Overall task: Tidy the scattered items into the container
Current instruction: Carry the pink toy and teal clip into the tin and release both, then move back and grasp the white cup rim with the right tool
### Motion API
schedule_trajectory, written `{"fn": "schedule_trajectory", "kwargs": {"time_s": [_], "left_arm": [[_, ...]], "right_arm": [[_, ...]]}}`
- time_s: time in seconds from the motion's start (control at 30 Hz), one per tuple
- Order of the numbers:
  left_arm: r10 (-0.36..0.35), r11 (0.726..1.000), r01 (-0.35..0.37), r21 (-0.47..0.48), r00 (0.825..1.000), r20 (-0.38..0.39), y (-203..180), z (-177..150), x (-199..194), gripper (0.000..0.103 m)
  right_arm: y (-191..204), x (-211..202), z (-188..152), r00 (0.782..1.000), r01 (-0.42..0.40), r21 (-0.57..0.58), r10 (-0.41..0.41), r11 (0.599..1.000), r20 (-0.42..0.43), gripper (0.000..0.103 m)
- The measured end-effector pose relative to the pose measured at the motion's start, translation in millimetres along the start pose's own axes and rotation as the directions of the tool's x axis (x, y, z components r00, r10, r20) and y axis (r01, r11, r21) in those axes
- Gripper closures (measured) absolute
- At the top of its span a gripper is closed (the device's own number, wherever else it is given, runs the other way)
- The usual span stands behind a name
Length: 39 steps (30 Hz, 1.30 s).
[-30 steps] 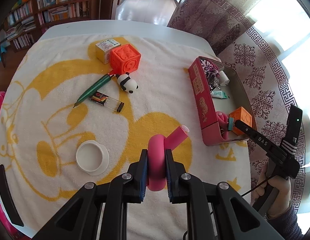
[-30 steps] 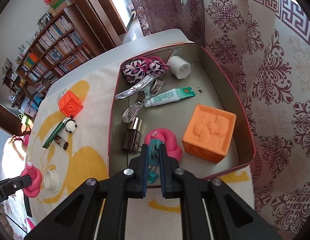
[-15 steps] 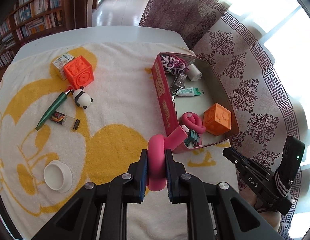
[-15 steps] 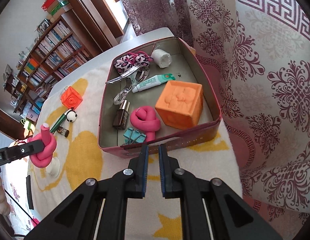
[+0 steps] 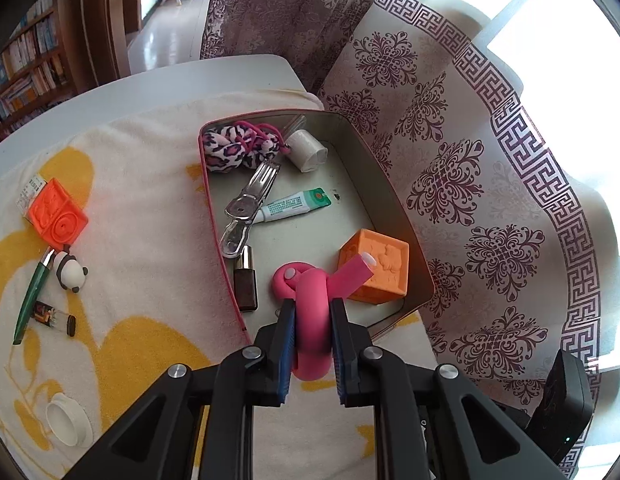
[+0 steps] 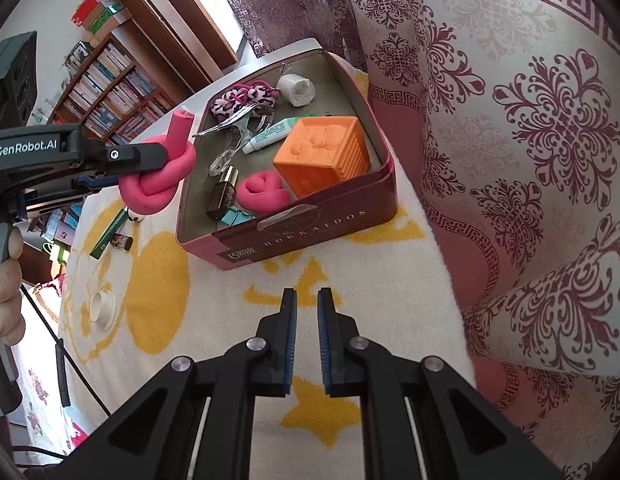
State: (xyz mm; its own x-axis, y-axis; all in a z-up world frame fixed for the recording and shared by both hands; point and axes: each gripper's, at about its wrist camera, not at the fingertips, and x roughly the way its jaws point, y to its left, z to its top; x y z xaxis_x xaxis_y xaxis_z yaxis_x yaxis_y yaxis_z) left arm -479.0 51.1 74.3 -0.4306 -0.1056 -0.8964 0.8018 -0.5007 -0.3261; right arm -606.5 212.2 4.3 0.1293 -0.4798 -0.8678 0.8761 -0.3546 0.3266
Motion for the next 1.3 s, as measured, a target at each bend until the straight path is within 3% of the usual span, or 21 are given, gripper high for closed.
{"fn": "schedule_trajectory", "kwargs": {"time_s": [0.07, 0.1, 0.13, 0.47, 0.83, 1.3], "left_arm": [[0.006, 1.0, -0.006, -0.012, 1.0, 0.0, -1, 1, 1, 0.064], [0.007, 1.0, -0.006, -0.027, 1.0, 0.009, 1, 0, 0, 0.044], [0.008, 0.999, -0.007, -0.043, 1.0, 0.021, 3, -1, -2, 0.04], [0.072, 0.989, -0.071, -0.13, 0.997, 0.0, 43, -18, -10, 0.04], [0.132, 0.957, -0.138, -0.256, 0.99, -0.041, 108, -52, -24, 0.04], [0.198, 0.879, -0.203, -0.431, 0.979, -0.056, 218, -106, -70, 0.04]], "right_arm": [[-1, 2, -2, 1.0, 0.0, 0.004, 0.0, 1.0, -0.014, 0.091], [-2, 3, -3, 1.0, -0.001, 0.004, 0.001, 1.0, -0.019, 0.091], [-2, 4, -3, 1.0, -0.003, 0.005, 0.003, 1.0, -0.021, 0.091], [16, 15, 0, 0.998, -0.036, -0.041, 0.034, 0.999, -0.054, 0.091], [54, 33, -4, 0.991, -0.079, -0.105, 0.067, 0.991, -0.112, 0.091], [127, 63, -14, 0.977, -0.133, -0.19, 0.096, 0.973, -0.193, 0.091]]}}
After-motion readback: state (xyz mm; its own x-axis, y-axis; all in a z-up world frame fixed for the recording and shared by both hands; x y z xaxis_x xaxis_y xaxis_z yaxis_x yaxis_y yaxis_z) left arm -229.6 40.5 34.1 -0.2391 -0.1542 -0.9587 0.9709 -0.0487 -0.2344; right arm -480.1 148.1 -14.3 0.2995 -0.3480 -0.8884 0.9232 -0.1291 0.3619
